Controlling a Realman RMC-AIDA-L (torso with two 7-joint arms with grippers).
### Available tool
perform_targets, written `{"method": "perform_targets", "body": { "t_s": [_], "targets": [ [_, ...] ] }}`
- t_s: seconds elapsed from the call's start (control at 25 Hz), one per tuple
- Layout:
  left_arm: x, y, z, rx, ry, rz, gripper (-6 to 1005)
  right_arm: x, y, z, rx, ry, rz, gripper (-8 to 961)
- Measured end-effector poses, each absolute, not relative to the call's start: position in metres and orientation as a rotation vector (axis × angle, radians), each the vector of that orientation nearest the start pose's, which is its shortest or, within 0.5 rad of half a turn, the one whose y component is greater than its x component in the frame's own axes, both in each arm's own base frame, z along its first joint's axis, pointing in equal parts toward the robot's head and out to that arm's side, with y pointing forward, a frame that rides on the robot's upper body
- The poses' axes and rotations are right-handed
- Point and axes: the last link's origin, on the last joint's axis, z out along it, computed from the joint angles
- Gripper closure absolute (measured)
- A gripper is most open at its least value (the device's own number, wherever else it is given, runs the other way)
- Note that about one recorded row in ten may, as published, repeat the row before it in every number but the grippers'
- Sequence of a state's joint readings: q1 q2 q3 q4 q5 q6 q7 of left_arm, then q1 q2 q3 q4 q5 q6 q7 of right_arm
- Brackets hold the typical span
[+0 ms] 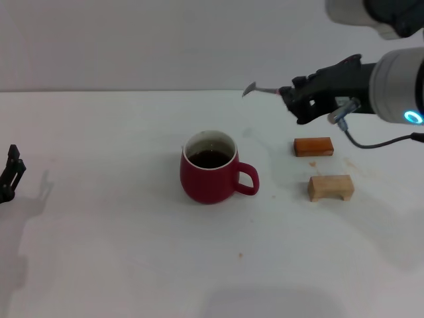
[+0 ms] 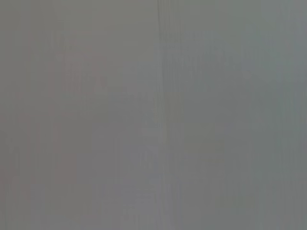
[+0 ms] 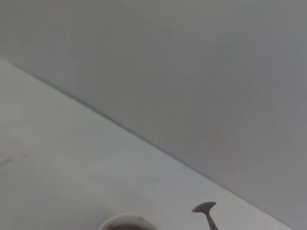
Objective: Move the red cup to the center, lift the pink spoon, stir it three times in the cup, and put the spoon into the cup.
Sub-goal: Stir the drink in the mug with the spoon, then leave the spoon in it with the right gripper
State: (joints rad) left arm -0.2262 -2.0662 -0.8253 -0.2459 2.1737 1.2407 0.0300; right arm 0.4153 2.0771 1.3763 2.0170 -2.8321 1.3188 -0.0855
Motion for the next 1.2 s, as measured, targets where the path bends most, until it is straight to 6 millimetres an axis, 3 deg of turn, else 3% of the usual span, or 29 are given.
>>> {"method": "perform_targets", "body": {
  "t_s": [0.28,0.68,1.2],
  "targets": [
    [-0.372,0.268,0.0,-1.442,-0.535,-0.54,140,0.057,0.309,0.004,-2.357,0.564,-0.026,797],
    [-0.372,0.268,0.0,-1.442,-0.536,-0.539,140,0.065,0.306,-0.017,-2.395,0.588,-0.07,797],
    [-0.373,0.268,-0.002,-1.445,-0.545,-0.534,140,0.07,0.308,-0.028,-2.409,0.606,-0.135,798]
  ]
}}
